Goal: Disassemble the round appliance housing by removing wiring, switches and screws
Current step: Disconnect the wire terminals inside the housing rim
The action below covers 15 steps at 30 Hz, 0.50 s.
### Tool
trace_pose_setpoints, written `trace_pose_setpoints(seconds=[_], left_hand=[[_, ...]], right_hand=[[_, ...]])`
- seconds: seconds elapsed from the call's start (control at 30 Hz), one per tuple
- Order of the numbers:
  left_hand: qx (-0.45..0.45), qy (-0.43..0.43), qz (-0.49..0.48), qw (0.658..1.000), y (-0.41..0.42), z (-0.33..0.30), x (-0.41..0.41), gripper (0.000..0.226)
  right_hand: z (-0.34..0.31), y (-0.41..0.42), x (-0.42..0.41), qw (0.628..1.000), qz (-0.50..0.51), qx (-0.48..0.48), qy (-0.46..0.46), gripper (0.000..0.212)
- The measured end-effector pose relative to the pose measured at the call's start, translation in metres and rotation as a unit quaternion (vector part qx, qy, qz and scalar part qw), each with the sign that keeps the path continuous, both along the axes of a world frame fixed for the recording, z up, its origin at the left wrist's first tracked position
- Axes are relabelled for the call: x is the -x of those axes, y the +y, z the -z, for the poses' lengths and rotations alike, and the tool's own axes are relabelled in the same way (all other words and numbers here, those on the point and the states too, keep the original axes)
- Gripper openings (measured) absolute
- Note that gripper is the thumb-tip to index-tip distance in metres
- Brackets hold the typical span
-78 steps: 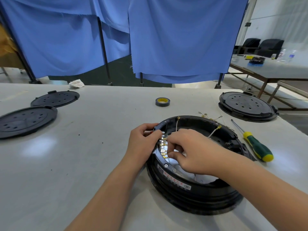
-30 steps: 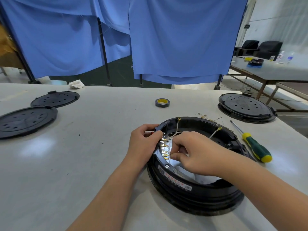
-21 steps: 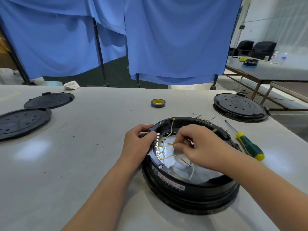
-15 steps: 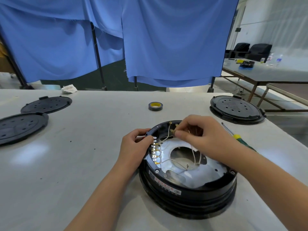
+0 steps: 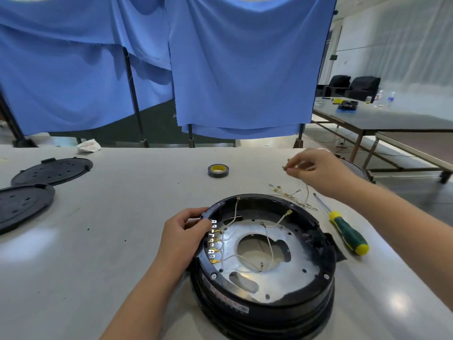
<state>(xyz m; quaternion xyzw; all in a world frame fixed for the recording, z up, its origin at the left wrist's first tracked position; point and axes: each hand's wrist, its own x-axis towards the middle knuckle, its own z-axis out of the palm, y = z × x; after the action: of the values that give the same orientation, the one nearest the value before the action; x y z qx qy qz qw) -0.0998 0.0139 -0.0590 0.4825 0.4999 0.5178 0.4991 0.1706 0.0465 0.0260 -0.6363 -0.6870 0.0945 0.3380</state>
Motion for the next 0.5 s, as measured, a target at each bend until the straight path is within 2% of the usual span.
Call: trace_pose_setpoints(seconds=[0.23,0.5], left_hand=[[-0.005,-0.003,-0.005,1.000,0.000,0.000,-0.001,0.027],[-0.005,-0.005,-0.008,1.000,0.001,0.001,-0.001,0.028]], right_hand=[[0.055,0.044,-0.021,0.983,0.054,0.095,-0.149,0.007],[0.073,0.071,-0.027,0.971,0.123,0.113,-0.168,0.018]])
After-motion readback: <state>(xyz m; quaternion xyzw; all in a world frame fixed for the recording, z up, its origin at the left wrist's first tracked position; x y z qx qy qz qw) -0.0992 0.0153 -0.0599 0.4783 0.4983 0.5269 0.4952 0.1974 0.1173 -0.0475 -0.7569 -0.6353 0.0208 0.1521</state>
